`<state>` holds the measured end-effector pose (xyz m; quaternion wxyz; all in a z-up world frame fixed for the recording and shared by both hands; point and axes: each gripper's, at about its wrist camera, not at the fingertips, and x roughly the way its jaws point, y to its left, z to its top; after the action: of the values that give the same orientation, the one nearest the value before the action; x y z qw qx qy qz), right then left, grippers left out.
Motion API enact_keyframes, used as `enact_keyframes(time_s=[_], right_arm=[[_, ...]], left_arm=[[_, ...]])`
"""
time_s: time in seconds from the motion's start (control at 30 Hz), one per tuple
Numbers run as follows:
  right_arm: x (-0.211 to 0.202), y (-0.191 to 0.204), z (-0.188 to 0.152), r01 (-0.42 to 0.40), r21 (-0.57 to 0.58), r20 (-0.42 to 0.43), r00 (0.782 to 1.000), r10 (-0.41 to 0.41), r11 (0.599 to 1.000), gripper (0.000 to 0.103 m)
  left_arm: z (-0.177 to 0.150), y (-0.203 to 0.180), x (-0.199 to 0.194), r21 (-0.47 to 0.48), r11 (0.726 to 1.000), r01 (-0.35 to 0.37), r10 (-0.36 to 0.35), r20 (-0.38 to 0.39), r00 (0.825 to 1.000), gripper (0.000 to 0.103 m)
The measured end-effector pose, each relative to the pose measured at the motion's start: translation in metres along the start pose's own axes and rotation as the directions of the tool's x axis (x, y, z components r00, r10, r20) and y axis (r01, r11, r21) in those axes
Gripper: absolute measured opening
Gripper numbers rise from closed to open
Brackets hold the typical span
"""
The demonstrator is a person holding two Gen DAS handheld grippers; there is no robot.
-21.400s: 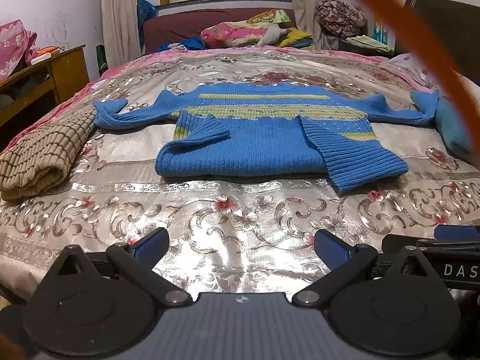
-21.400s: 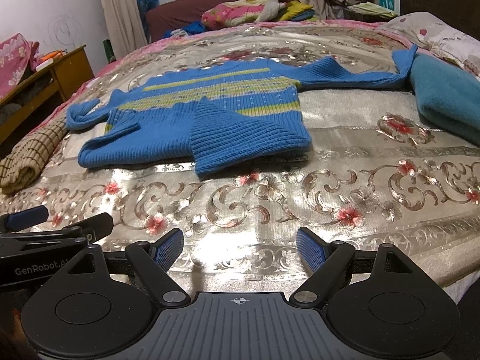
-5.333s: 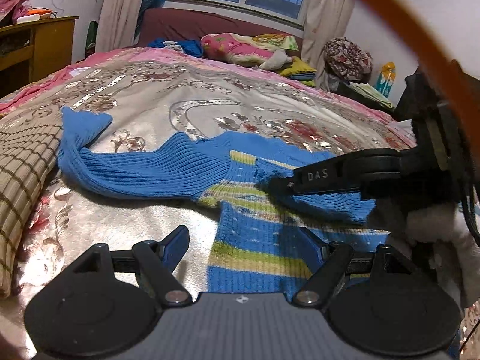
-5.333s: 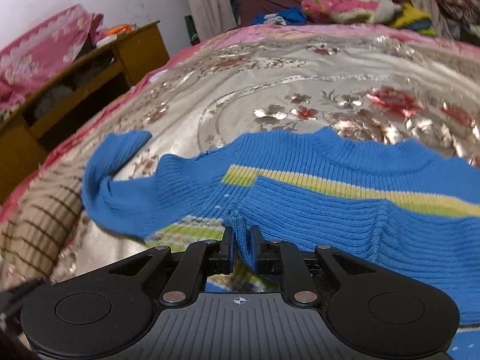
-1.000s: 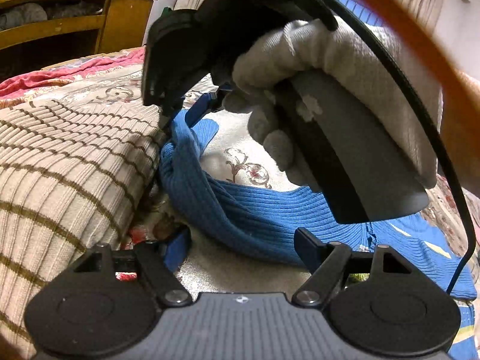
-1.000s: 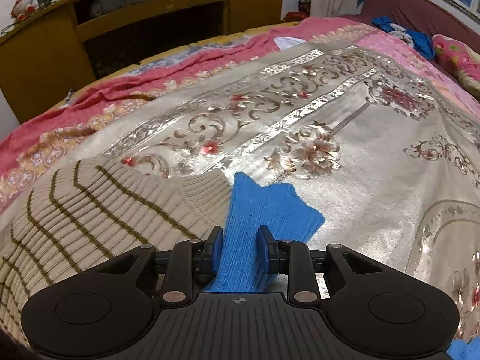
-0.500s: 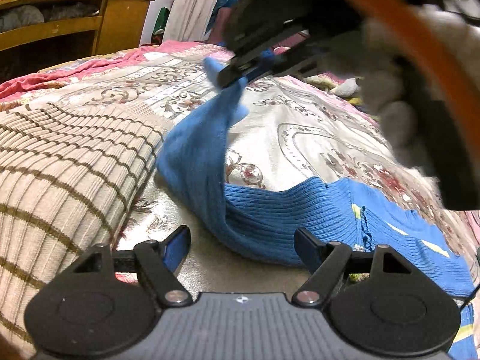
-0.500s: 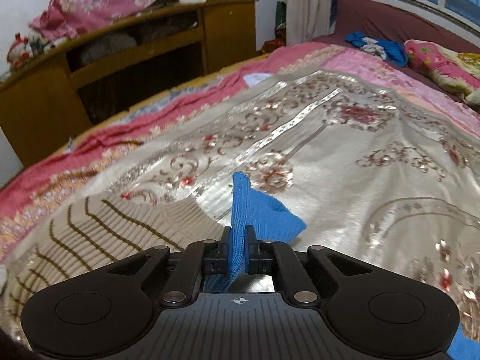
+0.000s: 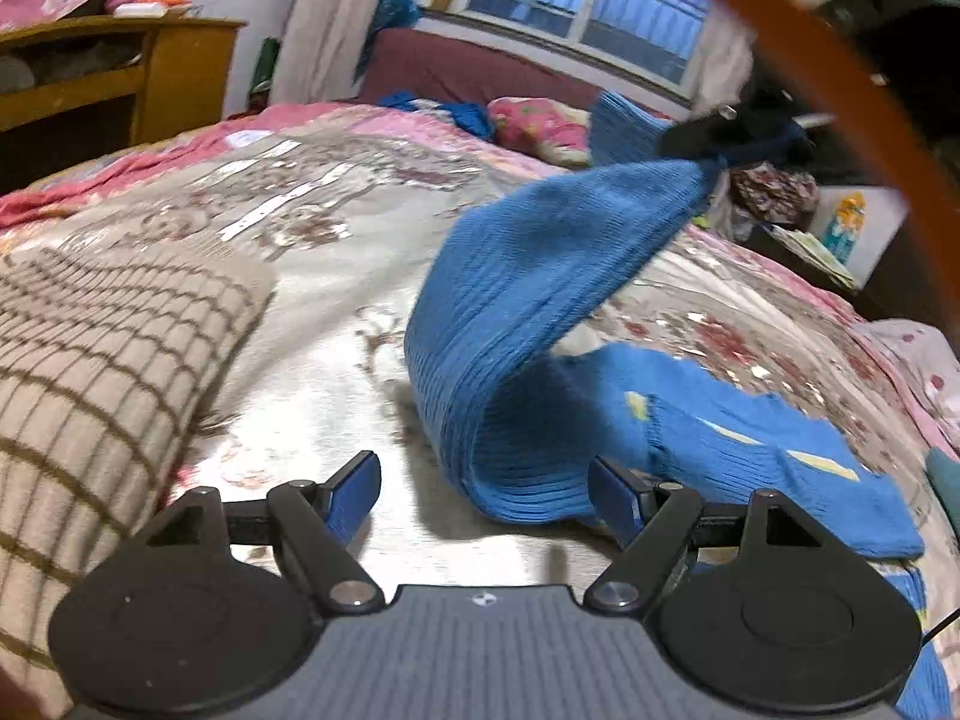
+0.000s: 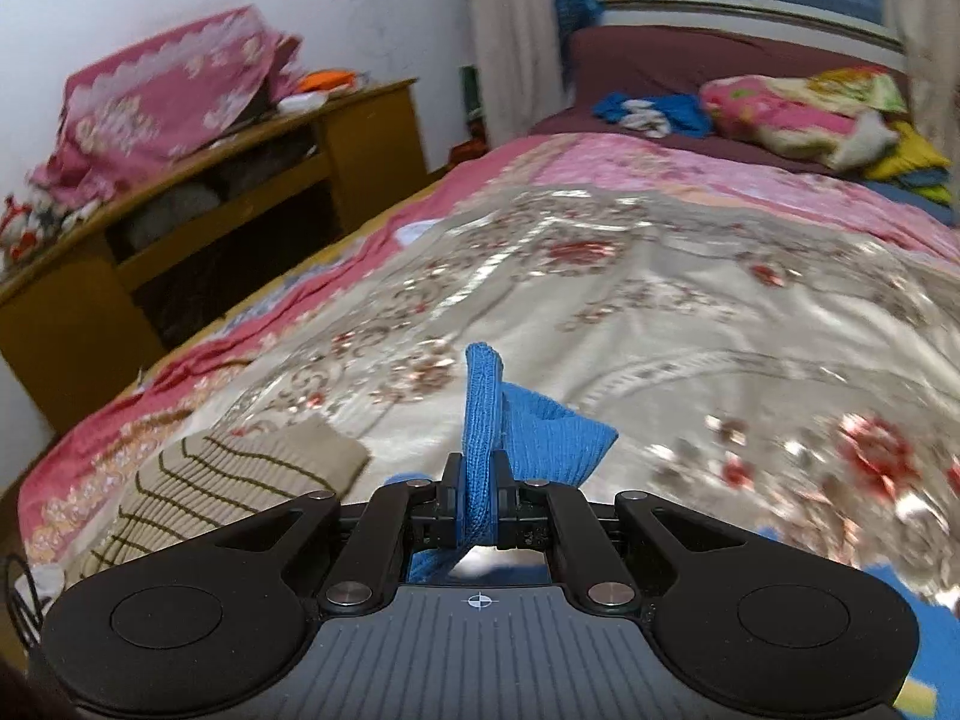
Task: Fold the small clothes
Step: 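Lift the cuff with the right gripper and lay the sleeve across the body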
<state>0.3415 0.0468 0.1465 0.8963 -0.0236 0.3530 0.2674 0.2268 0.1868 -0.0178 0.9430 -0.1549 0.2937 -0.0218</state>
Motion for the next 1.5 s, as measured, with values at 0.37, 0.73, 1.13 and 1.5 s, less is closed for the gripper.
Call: enact_keyframes(time_s=[0.37,0.73,1.13,1.5], right_arm=[[-0.067,-0.088,-0.061,0.160,0.166,0.066,0.983,-0.173,0.973,0.006],[-0.083,-0.168,-0.187,0.266,0.404,-0.097,0.964,-0.248,0.875,0.015],[-0.096,-0.207,-0.210,0.114,0.656,0.025,0.985,-0.173,0.746,0.032],[-0.108,-0.206,-0.179,0.105,0.635,0.101,0.971,-0.217,0.765,0.008]], left_arm=[[-0.004,-0.020,-0.005,0.063,0.996,0.064,-0.064,-0.004,0.998,0.081],[-0.011,-0.036,-0.003,0.116,0.989,0.094,-0.091,-0.034,0.995,0.082],[-0.014,-0.036,0.001,0.115,0.989,0.093,-0.088,-0.050,0.995,0.082],[-0.015,-0.036,0.002,0.114,0.989,0.092,-0.087,-0.049,0.995,0.082]])
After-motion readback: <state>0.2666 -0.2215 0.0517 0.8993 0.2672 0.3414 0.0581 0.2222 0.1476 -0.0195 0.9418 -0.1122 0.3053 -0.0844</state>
